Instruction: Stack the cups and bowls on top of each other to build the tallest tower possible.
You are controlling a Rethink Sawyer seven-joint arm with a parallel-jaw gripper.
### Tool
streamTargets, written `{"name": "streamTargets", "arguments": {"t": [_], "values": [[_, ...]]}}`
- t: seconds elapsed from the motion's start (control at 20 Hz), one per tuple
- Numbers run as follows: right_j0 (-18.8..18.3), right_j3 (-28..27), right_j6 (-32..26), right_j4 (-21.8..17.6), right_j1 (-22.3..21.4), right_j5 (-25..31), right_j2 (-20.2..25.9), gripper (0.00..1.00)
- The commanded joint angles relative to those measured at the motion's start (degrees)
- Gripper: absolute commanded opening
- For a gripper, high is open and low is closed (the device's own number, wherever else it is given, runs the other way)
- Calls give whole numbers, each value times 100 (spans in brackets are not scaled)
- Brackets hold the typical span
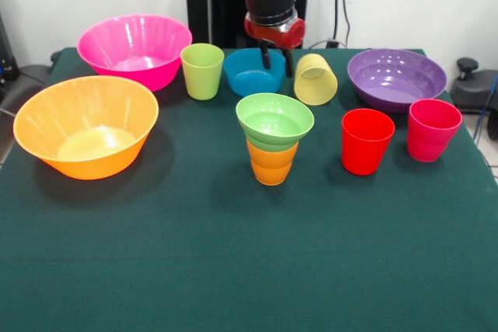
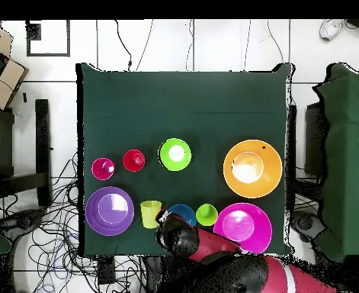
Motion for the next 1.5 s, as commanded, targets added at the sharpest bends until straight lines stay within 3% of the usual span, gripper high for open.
{"name": "streamTargets", "arguments": {"t": [0.05,0.6,0.7,0.9,1.0,1.1,1.25,1.4,1.5], "values": [[182,-481,887,96,399,-312,81,100],[272,-629,862,38,604,-548,-68,100],[11,-695,663,21,281,-147,-52,100],[51,-586,693,76,25,-22,-17,100],[125,-702,708,110,193,-92,1,100],[-121,-793,576,20,206,9,-17,100],[91,-687,682,98,116,-32,-17,100],[-62,-773,606,-9,288,-111,-44,100],[71,-728,657,56,181,-84,-15,100]]}}
